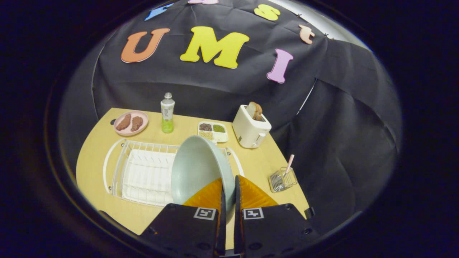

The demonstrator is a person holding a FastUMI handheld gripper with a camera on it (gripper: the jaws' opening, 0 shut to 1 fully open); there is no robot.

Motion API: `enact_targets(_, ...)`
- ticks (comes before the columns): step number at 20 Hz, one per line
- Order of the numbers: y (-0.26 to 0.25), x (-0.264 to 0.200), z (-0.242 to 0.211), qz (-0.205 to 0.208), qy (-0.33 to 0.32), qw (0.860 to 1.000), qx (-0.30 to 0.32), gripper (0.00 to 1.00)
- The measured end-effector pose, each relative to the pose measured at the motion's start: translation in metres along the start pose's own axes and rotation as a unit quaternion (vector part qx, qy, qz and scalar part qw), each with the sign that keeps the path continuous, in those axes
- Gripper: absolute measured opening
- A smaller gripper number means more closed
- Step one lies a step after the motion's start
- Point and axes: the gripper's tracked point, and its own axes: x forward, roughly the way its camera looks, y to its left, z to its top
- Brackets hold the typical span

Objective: Take the plate from the dish rack, then take the spoon from the basket and place it into the plate.

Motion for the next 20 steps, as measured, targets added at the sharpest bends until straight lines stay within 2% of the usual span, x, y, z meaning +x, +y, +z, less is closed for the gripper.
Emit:
enact_targets(6,-0.022,-0.011,-0.089,0.093,-0.007,0.995,0.021,0.14)
enact_targets(12,-0.015,0.014,-0.175,0.186,0.026,0.981,0.051,0.14)
enact_targets(15,-0.010,0.037,-0.211,0.215,0.062,0.972,0.065,0.14)
enact_targets(20,-0.013,0.071,-0.238,0.256,0.080,0.959,0.088,0.14)
